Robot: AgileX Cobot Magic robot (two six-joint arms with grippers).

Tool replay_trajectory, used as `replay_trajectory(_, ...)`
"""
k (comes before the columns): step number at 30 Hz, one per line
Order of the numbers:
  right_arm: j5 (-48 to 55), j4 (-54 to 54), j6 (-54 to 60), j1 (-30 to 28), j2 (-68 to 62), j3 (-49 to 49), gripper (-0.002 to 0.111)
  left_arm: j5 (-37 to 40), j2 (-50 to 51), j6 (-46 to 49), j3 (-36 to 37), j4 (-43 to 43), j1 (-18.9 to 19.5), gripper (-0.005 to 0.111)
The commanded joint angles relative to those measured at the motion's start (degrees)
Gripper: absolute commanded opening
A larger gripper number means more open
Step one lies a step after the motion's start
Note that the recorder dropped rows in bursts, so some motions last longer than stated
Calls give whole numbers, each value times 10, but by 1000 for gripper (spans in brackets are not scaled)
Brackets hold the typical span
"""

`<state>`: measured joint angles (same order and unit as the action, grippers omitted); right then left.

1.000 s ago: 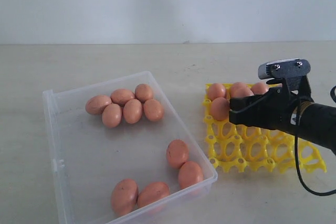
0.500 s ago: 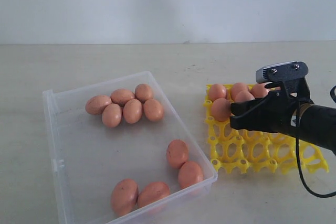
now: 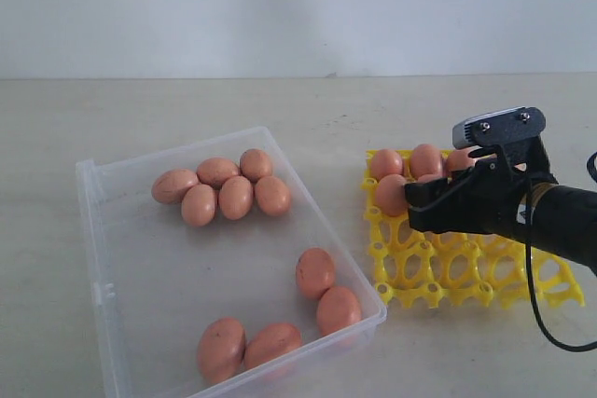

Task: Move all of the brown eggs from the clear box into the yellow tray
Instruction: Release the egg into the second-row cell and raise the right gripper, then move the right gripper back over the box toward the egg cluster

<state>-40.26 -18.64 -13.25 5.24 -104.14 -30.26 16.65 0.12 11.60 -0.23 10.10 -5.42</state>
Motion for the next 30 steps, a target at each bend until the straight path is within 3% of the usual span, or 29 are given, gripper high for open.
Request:
replay_trajectory(1, -7, 1, 6, -1, 1, -1, 61, -4, -1, 0, 2, -1, -3, 4)
replay_trajectory(10, -42, 4, 3, -1, 98, -1, 61, -4, -1, 0, 2, -1, -3, 4)
replay_trajectory(17, -35, 111, 3, -1, 244, -19, 58, -4, -1, 0, 2, -1, -3, 4)
replay_trajectory(19, 1, 102, 3, -1, 276, -31, 45, -4, -1, 0, 2, -1, -3, 4)
replay_trajectory(23, 90, -22, -55, -1, 318, -59, 2, -4, -1, 0, 2, -1, -3, 4)
replay_trajectory(26, 132, -91, -162, -1, 322, -84, 0, -4, -1, 0, 2, -1, -3, 4)
replay_trajectory(30, 258, -286, -333, 31, 303, -146, 0, -4, -1, 0, 2, -1, -3, 4)
